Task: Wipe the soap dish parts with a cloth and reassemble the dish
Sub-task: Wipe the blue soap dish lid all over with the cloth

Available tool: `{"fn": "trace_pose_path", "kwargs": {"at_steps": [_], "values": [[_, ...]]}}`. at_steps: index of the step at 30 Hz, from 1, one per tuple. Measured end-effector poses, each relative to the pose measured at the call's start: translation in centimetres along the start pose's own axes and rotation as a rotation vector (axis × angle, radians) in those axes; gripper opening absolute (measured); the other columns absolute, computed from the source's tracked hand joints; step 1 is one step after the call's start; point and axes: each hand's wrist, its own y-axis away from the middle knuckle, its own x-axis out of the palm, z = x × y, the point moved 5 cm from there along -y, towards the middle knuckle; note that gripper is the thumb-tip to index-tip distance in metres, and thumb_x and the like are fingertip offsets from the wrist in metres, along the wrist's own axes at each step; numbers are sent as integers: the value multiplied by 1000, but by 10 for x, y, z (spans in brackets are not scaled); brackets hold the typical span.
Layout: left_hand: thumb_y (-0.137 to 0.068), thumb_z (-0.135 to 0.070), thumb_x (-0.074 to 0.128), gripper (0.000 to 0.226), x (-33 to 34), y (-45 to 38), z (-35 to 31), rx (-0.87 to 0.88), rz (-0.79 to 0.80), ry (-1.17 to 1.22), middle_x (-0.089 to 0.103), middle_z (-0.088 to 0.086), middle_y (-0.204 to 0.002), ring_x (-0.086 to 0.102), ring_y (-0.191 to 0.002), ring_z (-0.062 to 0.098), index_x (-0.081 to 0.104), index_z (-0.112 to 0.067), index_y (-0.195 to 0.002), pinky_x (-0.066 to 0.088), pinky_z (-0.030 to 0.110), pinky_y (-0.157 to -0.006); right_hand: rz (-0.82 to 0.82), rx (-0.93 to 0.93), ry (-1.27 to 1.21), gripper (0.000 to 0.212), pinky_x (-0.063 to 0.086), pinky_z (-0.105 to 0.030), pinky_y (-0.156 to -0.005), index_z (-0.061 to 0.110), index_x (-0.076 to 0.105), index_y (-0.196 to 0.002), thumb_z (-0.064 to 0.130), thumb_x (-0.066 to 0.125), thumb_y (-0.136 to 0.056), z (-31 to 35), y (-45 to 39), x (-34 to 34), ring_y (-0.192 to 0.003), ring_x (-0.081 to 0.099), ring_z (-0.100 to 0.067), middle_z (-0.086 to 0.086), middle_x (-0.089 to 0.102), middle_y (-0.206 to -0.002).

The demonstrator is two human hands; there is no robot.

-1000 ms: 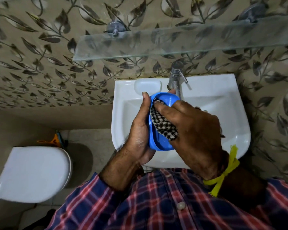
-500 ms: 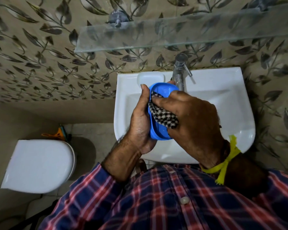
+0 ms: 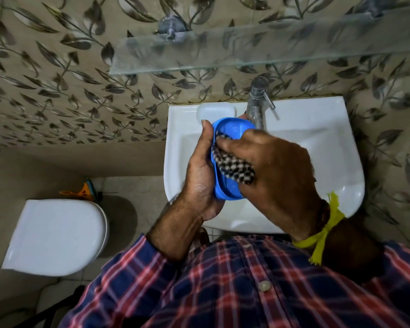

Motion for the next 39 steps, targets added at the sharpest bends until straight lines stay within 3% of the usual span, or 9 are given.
{"fn": "trace_pose_path", "kwargs": {"at_steps": [3, 6, 10, 13, 18, 22, 29, 33, 39], "values": [[-97, -71, 33, 71, 0, 2, 0, -14, 14, -22, 73, 7, -116, 69, -108, 25, 65, -19, -134, 55, 41, -94, 17, -6, 59, 43, 60, -43, -65, 24, 70, -121, 20, 78, -78, 0, 9, -2, -79, 72, -34, -4, 73, -105], [-97, -71, 33, 71, 1, 3, 3, -22, -12, -9, 72, 8, -120, 67, -113, 27, 65, -19, -135, 55, 42, -97, -13, 19, 17, 41, 60, -41, -70, 25, 69, -123, 20, 70, -82, -3, 4, -2, -88, 72, -32, -3, 73, -108], [-98, -72, 30, 74, 0, 5, 0, -31, 22, -24, 72, 7, -117, 68, -108, 26, 56, -19, -143, 55, 42, -95, 50, -47, 83, 49, 58, -39, -63, 25, 71, -119, 18, 82, -72, 1, 13, 1, -75, 71, -34, -4, 73, -100], [-98, -71, 30, 74, 0, 5, 4, -33, 6, -27, 71, 8, -123, 66, -114, 27, 58, -18, -142, 56, 43, -94, 10, 27, 76, 46, 60, -42, -71, 29, 69, -122, 20, 78, -78, -5, 9, -3, -87, 72, -33, -2, 73, -109], [-97, -73, 28, 76, -3, 3, -3, -31, 42, -26, 67, 12, -117, 66, -107, 26, 55, -20, -145, 49, 45, -102, 97, -78, 147, 55, 55, -34, -55, 29, 73, -114, 16, 86, -61, 5, 17, 1, -64, 68, -30, 0, 71, -89], [-97, -74, 27, 77, -5, 0, -3, -31, 19, -31, 70, 10, -116, 68, -105, 24, 56, -19, -143, 53, 43, -98, 99, -17, 122, 50, 53, -33, -60, 32, 70, -119, 18, 78, -72, 0, 12, 0, -73, 69, -30, 0, 71, -94], [-94, -77, 31, 75, -9, -1, -2, -50, 9, -33, 70, 12, -113, 69, -101, 24, 68, -23, -130, 51, 44, -98, 101, -48, 113, 48, 49, -33, -53, 31, 73, -114, 14, 80, -71, -2, 13, 0, -65, 67, -30, -1, 69, -89], [-96, -75, 28, 77, -9, -3, -11, -27, 25, -47, 67, 17, -112, 67, -94, 25, 63, -21, -137, 54, 39, -93, 211, -169, 118, 53, 50, -33, -51, 32, 73, -114, 15, 86, -66, 6, 20, 9, -65, 67, -28, 1, 69, -92], [-94, -76, 29, 78, -8, -5, -12, -26, -6, -79, 64, 19, -113, 64, -94, 27, 68, -20, -130, 51, 41, -93, 196, -144, 98, 32, 40, -27, -53, 34, 75, -107, 23, 74, -77, 0, 16, 3, -67, 67, -25, 1, 67, -88]]}}
